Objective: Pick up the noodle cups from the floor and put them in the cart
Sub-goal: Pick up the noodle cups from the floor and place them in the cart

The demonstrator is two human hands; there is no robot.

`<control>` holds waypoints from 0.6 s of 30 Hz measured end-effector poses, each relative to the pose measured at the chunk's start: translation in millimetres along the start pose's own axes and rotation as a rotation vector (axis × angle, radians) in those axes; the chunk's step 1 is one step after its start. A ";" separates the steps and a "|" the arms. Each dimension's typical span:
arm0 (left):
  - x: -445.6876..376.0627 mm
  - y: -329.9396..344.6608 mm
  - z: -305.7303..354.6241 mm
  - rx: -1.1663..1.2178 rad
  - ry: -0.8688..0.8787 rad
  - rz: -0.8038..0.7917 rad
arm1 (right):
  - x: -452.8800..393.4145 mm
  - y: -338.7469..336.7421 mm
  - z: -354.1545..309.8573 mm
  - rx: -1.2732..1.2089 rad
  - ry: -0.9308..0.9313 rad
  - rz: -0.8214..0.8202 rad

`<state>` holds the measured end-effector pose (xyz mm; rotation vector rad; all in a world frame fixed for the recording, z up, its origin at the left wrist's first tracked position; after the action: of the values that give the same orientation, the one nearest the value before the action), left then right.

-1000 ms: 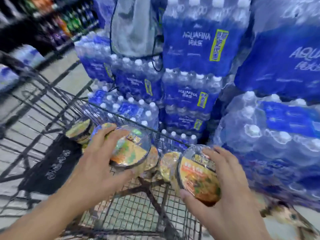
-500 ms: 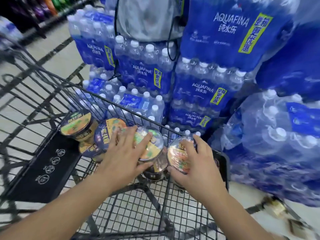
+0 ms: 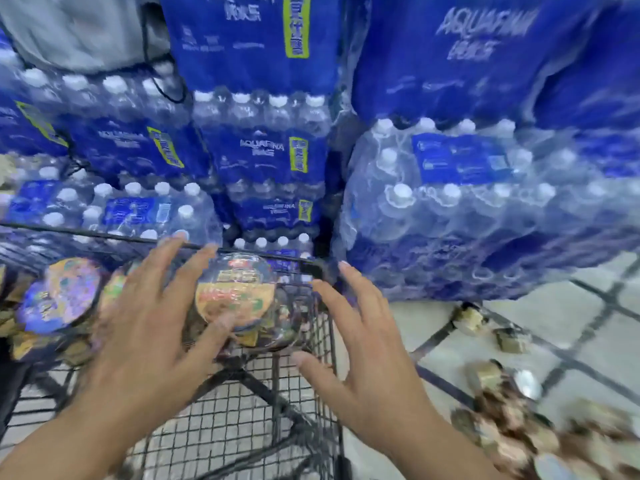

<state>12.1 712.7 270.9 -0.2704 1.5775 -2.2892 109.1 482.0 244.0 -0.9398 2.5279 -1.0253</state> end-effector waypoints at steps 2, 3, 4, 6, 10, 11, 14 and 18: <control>-4.5 11.4 60.0 0.085 0.088 0.007 | 44.2 -35.5 40.1 -0.058 0.102 0.092; -5.3 21.9 92.7 0.111 0.153 -0.007 | 68.4 -53.6 64.0 -0.078 0.162 0.146; -5.2 35.7 126.3 0.117 0.230 -0.032 | 94.5 -71.3 90.6 -0.087 0.227 0.202; 0.0 71.6 196.4 0.097 0.393 -0.102 | 152.6 -104.2 148.4 -0.077 0.367 0.287; 27.5 162.5 334.9 0.042 0.635 -0.272 | 277.3 -155.1 258.2 -0.034 0.620 0.318; 37.9 187.6 368.1 0.010 0.692 -0.311 | 309.6 -164.9 281.5 -0.013 0.682 0.308; 69.6 257.3 456.4 -0.057 0.747 -0.429 | 400.7 -191.2 338.7 -0.051 0.845 0.255; 111.9 335.8 547.2 -0.072 0.716 -0.568 | 502.9 -226.4 397.7 -0.117 0.980 0.202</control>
<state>157.0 88.4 152.6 0.1341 2.1312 -2.9852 13.3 -179.3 118.3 -0.1560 3.3702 -1.5422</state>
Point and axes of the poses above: each hand's wrist, its own x-axis away from the middle knuckle, its own y-axis out of the palm, z = x × y, the point moved 4 cm from there along -x, towards the middle knuckle, and after that the axes turned 9 degrees about -x, right-handed, at the moved point
